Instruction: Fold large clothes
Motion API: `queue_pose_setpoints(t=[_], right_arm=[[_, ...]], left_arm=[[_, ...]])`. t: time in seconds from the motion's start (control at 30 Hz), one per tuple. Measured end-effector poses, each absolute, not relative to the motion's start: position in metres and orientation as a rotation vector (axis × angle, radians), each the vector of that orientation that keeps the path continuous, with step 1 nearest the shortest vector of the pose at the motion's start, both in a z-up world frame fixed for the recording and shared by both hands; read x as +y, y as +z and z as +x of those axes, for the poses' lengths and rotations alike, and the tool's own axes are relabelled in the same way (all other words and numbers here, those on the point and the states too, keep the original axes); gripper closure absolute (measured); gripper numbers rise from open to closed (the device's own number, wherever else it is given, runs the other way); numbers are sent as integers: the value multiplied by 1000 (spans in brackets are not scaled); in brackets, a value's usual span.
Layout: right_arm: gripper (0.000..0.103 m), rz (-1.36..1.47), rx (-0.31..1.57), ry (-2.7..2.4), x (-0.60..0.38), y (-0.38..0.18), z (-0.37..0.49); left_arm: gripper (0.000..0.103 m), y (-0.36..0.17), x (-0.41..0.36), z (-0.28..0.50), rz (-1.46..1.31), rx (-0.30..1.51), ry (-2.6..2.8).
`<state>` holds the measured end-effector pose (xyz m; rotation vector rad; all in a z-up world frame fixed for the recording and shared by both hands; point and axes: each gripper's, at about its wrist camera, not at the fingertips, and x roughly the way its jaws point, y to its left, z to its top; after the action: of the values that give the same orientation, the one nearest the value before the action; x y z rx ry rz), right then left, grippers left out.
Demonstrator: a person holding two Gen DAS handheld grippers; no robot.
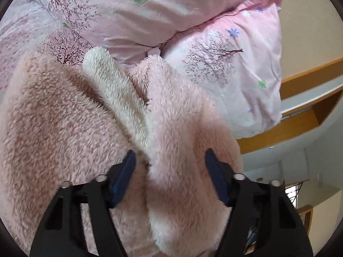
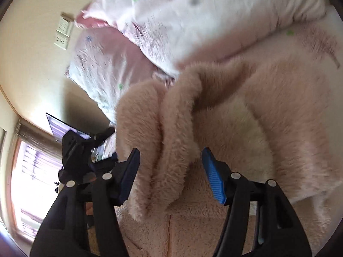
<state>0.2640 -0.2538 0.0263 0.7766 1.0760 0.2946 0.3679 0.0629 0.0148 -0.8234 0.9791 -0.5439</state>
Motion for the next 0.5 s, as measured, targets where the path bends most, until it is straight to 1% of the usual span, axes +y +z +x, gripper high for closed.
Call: queue_pose_setpoints(t=[0.03, 0.07, 0.1, 0.13, 0.17, 0.23, 0.3, 0.5], right_arm=[[48, 782, 1088, 299, -250, 22, 268], [64, 794, 1110, 313, -245, 15, 269], [78, 800, 1122, 324, -243, 11, 269], [89, 800, 1126, 328, -241, 9, 269], [90, 788, 1110, 318, -242, 11, 270], [90, 753, 1062, 308, -242, 22, 271], [90, 729, 984, 305, -248, 47, 265], [90, 666, 801, 260, -269, 101, 244]], left_arm=[[52, 13, 62, 371, -833, 988, -538], [61, 10, 62, 372, -839, 995, -531], [68, 8, 62, 374, -842, 1002, -520], [80, 5, 61, 375, -847, 1010, -512], [92, 2, 62, 375, -857, 1012, -515], [94, 2, 64, 373, -859, 1001, -510], [94, 9, 69, 366, -846, 972, -521], [95, 43, 99, 319, -816, 844, -551]])
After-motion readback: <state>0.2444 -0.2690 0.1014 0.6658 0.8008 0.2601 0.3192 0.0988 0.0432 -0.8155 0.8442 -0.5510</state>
